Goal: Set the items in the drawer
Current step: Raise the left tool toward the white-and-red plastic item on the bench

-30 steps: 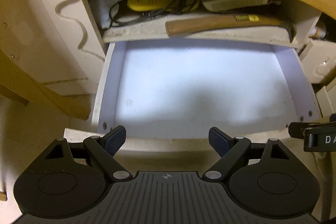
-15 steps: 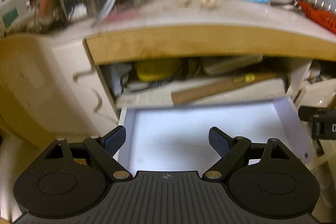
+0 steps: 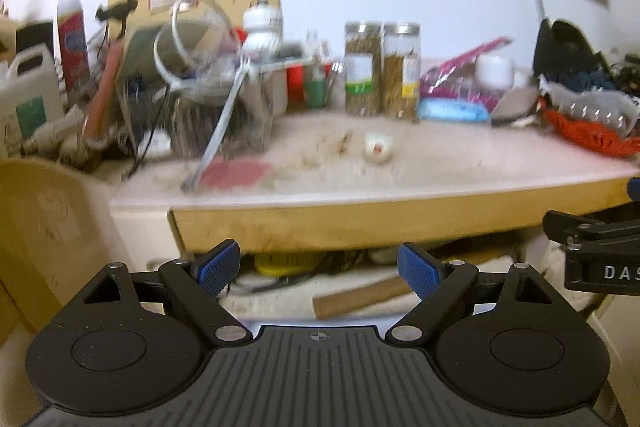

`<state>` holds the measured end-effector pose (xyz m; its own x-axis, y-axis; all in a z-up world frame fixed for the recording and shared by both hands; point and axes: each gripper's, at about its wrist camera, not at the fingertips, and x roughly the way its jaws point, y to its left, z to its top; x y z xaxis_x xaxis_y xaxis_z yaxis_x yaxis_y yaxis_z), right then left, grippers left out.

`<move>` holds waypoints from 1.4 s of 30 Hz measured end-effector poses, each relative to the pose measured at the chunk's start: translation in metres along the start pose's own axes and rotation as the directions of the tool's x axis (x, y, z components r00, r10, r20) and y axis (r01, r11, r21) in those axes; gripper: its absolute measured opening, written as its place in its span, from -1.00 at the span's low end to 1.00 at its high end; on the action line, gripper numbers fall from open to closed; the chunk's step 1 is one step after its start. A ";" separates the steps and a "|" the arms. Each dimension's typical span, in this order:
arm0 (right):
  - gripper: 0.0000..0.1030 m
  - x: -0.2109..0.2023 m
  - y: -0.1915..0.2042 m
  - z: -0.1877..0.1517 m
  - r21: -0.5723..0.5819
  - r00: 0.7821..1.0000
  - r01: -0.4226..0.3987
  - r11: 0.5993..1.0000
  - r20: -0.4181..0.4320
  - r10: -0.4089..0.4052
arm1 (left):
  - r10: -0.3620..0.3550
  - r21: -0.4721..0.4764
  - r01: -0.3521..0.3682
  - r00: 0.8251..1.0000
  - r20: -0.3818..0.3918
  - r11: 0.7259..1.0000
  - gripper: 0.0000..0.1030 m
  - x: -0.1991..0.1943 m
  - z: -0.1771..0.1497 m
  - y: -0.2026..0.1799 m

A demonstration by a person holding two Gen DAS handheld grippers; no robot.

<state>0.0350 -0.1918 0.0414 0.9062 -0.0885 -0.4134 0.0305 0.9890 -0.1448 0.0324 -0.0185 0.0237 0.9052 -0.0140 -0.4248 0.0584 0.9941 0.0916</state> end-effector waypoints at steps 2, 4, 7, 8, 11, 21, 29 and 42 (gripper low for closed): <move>0.99 -0.006 -0.001 0.003 0.002 0.999 0.009 1.000 0.039 -0.009 | -0.003 0.013 0.002 1.000 0.031 1.000 0.70 -0.004 0.004 -0.002; 0.99 -0.011 -0.002 0.007 0.003 0.998 0.014 1.000 0.066 -0.014 | -0.009 0.015 0.008 0.998 0.056 1.000 0.70 -0.007 0.006 -0.003; 0.99 -0.015 -0.004 0.011 0.012 0.996 0.012 1.000 0.089 -0.013 | -0.017 0.019 0.016 0.997 0.078 1.000 0.70 -0.006 0.010 -0.004; 0.99 -0.016 -0.004 0.012 0.016 0.996 0.010 1.000 0.092 -0.011 | -0.017 0.017 0.016 0.997 0.081 1.000 0.70 -0.004 0.011 -0.004; 0.99 -0.020 -0.004 0.015 0.020 0.993 0.006 1.000 0.115 -0.008 | -0.020 0.009 0.019 0.995 0.095 1.000 0.70 0.000 0.015 -0.003; 0.99 -0.024 0.003 0.016 -0.008 0.989 0.002 1.000 0.150 0.000 | -0.033 -0.035 0.037 0.995 0.098 0.999 0.70 0.016 0.015 0.004; 0.99 -0.017 0.001 0.014 0.013 0.993 0.002 1.000 0.120 -0.004 | -0.078 -0.011 0.080 0.989 0.122 0.997 0.70 0.029 0.017 -0.003; 0.99 -0.011 0.002 0.016 0.043 0.996 -0.025 0.999 0.085 0.021 | -0.120 0.022 0.118 0.985 0.127 0.993 0.70 0.076 0.029 -0.013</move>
<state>0.0315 -0.1871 0.0597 0.9393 -0.0568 -0.3383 0.0258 0.9951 -0.0956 0.1131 -0.0356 0.0167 0.9379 -0.1467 -0.3144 0.1740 0.9829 0.0606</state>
